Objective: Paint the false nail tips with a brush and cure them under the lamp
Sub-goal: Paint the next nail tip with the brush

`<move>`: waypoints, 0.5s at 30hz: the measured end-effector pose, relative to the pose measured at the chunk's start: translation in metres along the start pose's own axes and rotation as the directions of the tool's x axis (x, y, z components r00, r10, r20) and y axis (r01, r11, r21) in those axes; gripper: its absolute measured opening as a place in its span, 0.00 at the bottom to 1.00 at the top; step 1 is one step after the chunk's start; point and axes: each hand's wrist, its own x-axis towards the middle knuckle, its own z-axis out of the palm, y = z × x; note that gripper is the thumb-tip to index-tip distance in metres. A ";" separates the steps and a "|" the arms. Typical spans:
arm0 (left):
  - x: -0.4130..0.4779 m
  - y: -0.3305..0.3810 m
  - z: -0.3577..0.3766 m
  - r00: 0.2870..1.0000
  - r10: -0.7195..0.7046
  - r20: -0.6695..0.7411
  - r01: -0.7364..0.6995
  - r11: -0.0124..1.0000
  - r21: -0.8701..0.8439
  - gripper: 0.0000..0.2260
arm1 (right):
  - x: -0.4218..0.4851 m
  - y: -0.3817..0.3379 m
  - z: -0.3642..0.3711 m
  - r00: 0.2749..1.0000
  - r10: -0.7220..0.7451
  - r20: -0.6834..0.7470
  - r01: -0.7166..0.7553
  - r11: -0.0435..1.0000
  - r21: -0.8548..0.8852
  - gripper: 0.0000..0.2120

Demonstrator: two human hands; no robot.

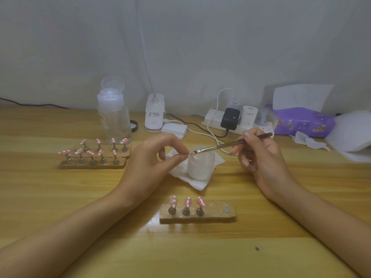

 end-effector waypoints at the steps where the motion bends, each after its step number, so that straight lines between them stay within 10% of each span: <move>1: 0.000 0.000 0.000 1.000 0.003 -0.001 -0.003 1.000 0.001 0.02 | 0.001 0.000 -0.001 1.000 0.005 -0.021 -0.005 1.000 0.003 0.11; 15: -0.001 0.001 0.001 1.000 0.014 -0.005 -0.014 0.999 -0.030 0.03 | -0.001 -0.001 0.001 0.998 -0.038 0.055 0.037 0.999 0.006 0.09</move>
